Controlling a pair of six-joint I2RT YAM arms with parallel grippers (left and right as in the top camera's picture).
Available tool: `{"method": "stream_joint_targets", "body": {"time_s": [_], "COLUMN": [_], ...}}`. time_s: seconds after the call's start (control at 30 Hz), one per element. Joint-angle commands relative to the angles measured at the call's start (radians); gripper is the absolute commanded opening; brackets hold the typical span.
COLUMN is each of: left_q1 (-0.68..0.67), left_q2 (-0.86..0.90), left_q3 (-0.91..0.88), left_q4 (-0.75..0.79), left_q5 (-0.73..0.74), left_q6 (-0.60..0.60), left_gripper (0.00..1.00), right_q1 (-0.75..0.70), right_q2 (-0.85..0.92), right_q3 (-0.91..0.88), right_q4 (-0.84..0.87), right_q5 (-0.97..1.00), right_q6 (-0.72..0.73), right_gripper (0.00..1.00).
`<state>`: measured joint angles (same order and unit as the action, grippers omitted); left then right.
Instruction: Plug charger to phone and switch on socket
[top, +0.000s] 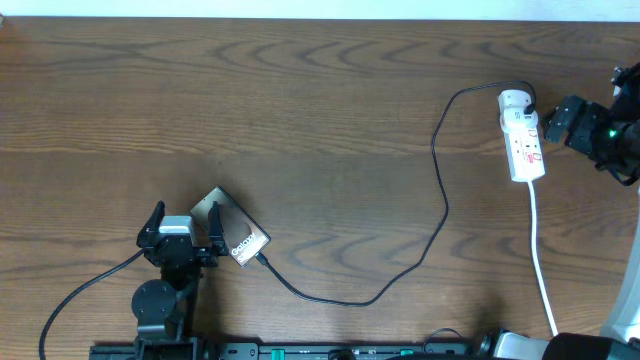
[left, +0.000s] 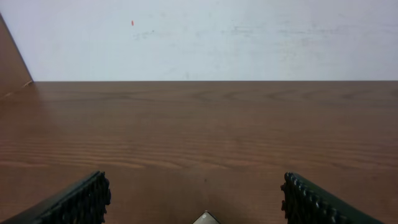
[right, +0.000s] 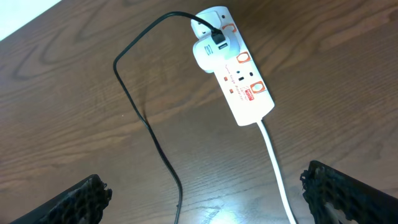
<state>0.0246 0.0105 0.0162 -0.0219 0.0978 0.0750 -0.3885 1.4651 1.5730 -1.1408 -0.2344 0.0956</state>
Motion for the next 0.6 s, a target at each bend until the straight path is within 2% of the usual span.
{"method": "stream_joint_targets", "body": {"time_s": [0.0, 0.57], "left_q1": [0.005, 0.005], "left_q2": [-0.006, -0.006], "left_q3": [-0.012, -0.012], "left_q4": [-0.042, -0.042], "left_q5": [0.006, 0.006], "left_q6": [-0.012, -0.012], "left_gripper": [0.87, 0.87], "right_q1": [-0.003, 0.007], "right_q2": [-0.006, -0.018], "right_q3": [0.002, -0.014], "right_q4": [-0.001, 0.032], "right_q5": [0.0, 0.008], "right_q6": [0.005, -0.006], "right_gripper": [0.99, 0.99]}}
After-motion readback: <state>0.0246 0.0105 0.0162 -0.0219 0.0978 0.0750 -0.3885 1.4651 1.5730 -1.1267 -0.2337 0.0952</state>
